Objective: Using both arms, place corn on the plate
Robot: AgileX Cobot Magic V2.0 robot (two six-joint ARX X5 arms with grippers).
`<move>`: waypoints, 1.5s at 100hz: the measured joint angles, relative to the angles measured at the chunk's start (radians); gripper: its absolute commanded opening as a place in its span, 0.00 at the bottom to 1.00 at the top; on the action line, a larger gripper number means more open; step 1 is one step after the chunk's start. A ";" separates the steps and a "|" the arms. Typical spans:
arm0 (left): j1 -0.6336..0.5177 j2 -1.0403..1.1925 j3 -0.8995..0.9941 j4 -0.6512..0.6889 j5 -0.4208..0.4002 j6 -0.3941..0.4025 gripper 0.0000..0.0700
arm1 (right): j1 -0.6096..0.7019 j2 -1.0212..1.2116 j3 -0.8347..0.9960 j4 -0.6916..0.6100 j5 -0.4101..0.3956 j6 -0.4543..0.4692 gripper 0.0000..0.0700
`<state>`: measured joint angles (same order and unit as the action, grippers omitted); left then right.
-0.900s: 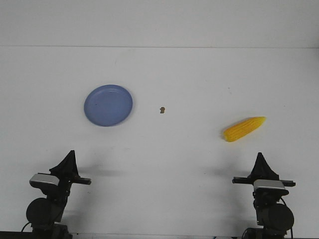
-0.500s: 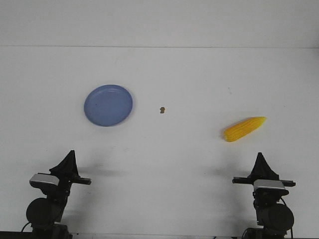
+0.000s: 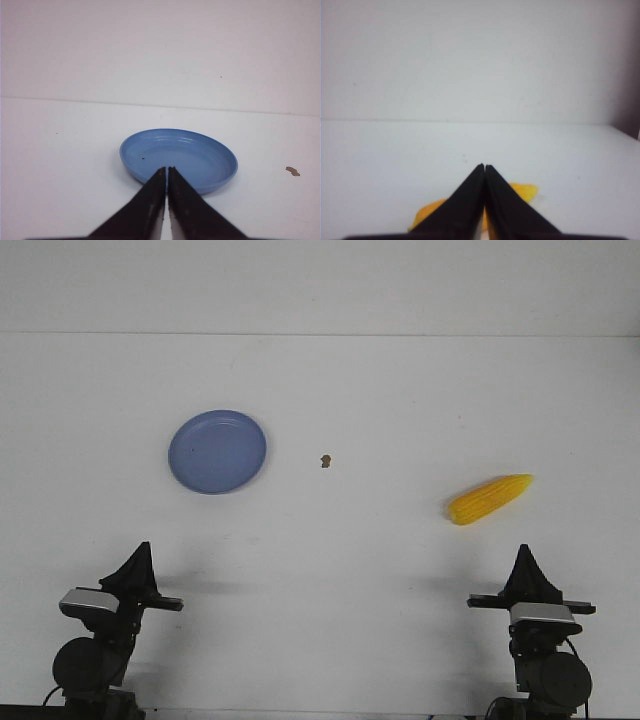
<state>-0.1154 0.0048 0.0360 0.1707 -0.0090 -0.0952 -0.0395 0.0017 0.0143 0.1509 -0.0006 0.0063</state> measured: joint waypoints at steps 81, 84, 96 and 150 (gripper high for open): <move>0.000 0.540 0.786 -0.661 0.000 -0.050 0.02 | 0.000 0.377 0.697 -0.681 0.105 0.122 0.00; 0.000 0.566 0.809 -0.684 0.001 -0.050 0.02 | 0.000 0.403 0.725 -0.714 0.105 0.122 0.00; 0.000 0.650 0.862 -0.751 0.004 -0.050 0.02 | 0.000 0.489 0.797 -0.786 0.102 0.124 0.00; 0.000 0.661 0.863 -0.760 0.009 -0.053 0.31 | 0.000 0.518 0.805 -0.807 0.089 0.151 0.52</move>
<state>-0.1154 0.6662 0.8993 -0.5888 -0.0002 -0.1486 -0.0395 0.5194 0.8192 -0.6559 0.0879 0.1577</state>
